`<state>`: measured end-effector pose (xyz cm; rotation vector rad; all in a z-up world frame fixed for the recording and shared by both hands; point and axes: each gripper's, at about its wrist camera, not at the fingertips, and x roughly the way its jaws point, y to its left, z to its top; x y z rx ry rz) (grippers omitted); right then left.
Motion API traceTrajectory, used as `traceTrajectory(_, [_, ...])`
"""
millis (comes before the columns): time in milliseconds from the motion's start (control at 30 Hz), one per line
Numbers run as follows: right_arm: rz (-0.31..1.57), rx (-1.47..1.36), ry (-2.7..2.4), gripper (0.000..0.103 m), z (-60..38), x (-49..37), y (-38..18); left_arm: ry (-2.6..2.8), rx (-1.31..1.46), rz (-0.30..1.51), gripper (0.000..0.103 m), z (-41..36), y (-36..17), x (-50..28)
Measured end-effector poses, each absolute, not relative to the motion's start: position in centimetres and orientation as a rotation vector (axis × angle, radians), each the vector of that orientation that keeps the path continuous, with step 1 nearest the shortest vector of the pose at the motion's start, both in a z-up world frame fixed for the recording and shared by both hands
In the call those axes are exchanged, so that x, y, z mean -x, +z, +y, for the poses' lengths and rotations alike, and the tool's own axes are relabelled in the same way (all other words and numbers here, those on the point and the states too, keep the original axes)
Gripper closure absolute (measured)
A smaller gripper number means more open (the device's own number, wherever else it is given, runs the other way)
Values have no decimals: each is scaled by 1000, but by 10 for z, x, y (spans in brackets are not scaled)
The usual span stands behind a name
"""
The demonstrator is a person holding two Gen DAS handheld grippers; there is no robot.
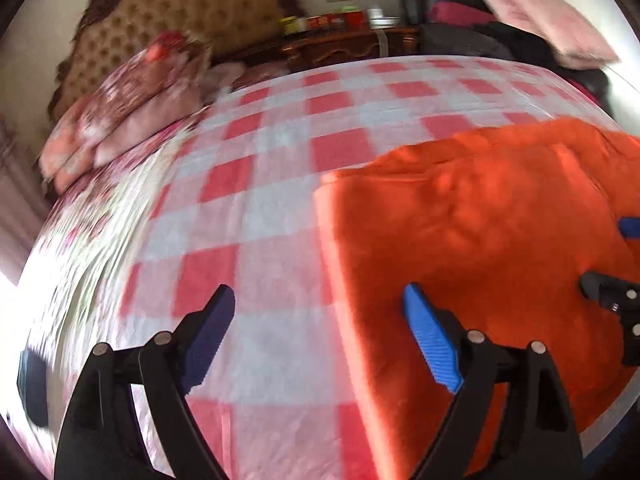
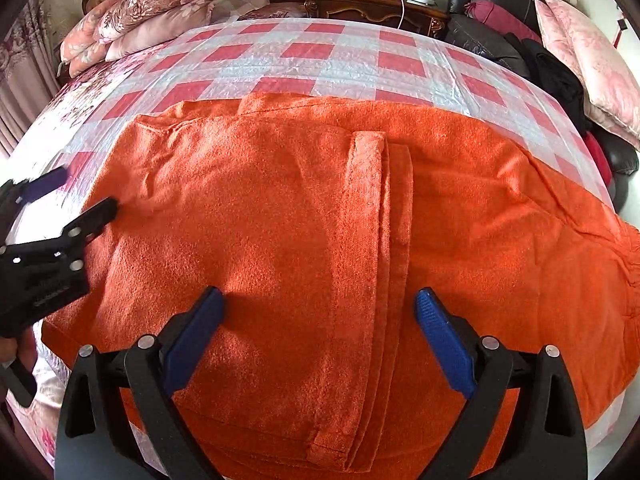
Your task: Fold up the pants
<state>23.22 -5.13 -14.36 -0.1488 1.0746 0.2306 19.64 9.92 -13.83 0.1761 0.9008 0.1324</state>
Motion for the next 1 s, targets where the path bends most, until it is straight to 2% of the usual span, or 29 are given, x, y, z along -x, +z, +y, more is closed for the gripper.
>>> traceTrajectory(100, [1075, 147, 229, 11, -51, -232, -144, 141, -99, 883, 17, 118, -127, -179])
traceTrajectory(233, [1082, 160, 209, 11, -49, -233, -141, 8, -52, 844, 16, 103, -116, -145])
traceTrajectory(433, [948, 149, 175, 11, -40, -250, -105, 25, -209, 867, 16, 71, -143, -123])
traceTrajectory(600, [992, 282, 72, 11, -35, -283, -130, 52, -234, 864, 16, 75, -144, -114])
traceTrajectory(767, [996, 233, 71, 8, -50, -284, -137, 38, -125, 884, 16, 88, -145, -106])
traceTrajectory(833, [1003, 233, 40, 10, -50, -280, -132, 10, -86, 884, 20, 91, -143, -102])
traceTrajectory(900, [999, 153, 116, 11, -52, -265, -120, -23, -20, 893, 32, 95, -142, -99])
traceTrajectory(1000, [1009, 189, 206, 11, -38, -235, -116, -75, 75, 910, 48, 98, -144, -97])
